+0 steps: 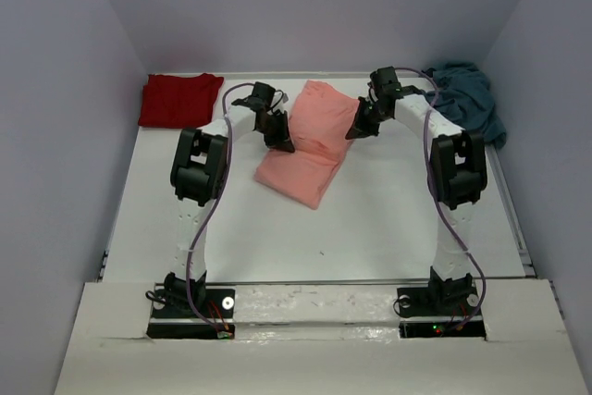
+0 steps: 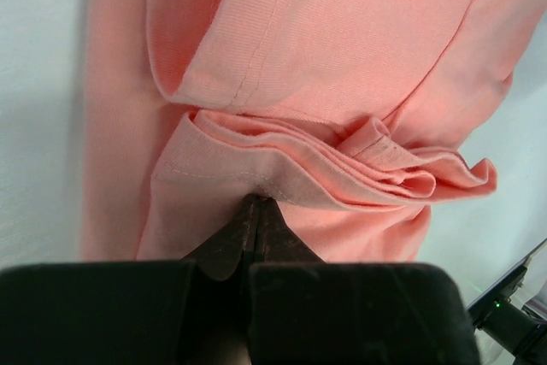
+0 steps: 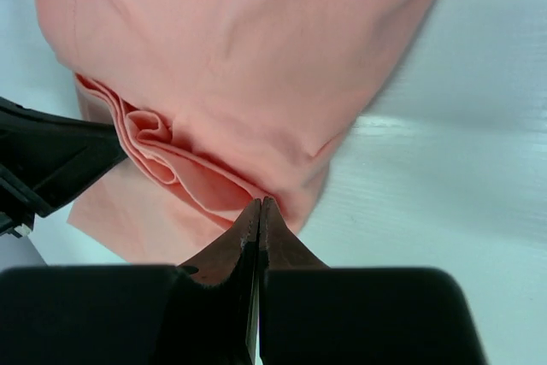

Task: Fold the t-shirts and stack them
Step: Fold the tshirt

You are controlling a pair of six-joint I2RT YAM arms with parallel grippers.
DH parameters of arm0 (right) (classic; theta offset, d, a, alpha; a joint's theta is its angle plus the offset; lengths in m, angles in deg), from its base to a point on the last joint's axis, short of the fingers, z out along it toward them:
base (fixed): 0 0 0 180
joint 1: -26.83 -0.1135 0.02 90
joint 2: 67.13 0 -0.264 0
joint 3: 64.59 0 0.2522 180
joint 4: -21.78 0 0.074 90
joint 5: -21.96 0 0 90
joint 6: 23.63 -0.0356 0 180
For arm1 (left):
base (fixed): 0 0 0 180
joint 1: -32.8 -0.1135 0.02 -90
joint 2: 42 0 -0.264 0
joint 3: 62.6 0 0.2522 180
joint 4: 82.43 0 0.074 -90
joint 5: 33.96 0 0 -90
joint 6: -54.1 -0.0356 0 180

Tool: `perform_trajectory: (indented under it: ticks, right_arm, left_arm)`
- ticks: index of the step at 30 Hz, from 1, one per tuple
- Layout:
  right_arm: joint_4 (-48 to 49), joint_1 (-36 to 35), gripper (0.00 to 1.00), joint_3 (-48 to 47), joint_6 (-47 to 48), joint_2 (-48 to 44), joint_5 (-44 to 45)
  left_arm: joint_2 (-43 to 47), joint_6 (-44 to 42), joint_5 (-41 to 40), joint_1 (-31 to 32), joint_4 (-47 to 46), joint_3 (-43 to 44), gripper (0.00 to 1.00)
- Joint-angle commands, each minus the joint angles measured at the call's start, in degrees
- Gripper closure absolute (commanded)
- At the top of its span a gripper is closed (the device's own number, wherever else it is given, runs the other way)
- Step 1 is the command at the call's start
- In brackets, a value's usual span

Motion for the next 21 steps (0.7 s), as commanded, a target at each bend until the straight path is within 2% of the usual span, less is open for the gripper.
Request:
perform_trajectory:
  ticks: [1,5,7,8,10,11,12,15,21]
  right_arm:
    - [-2.8,-0.8,1.00,-3.3,2.0,2.5,2.1]
    - [-3.5,-0.3,0.98,-3.6,1.4,2.5,-0.7]
    - [-5.6,-0.3,0.66,-3.2,0.7,1.3,-1.9]
    - [-5.7,-0.3,0.47,-2.6,0.3,-0.4,-2.1]
    - [-5.7,-0.3,0.34,0.8,-0.6,-2.6,-3.1]
    - [-5.7,-0.3,0.31,2.2,-0.8,-3.8,-3.6]
    - [-5.2,-0.3,0.22,3.9,-1.1,-4.9,-4.4]
    - [-2.6,-0.3,0.20,10.0,-2.0,-10.3,-6.6]
    - [5.6,-0.3,0.20,21.3,-4.2,-13.6,-9.0]
  left_arm:
    - [1.6,-1.8,-5.4,-0.5,5.9,-3.8,0.96]
    - [3.8,-1.0,-5.8,-0.5,5.2,-6.1,0.96]
    - [4.7,-0.7,-5.8,-0.5,4.9,-7.2,0.96]
    - [4.9,-0.6,-5.8,-0.5,4.9,-7.3,0.96]
    - [5.1,-0.5,-5.8,-0.5,4.9,-7.2,0.96]
    - [5.0,-0.5,-5.8,-0.5,4.9,-7.0,0.96]
    - [4.9,-0.5,-5.7,-0.5,4.9,-6.8,0.96]
    - [4.5,-0.1,-5.4,-0.5,5.0,-6.0,0.96]
    - [3.5,-0.2,-5.1,-0.5,5.4,-4.5,0.96]
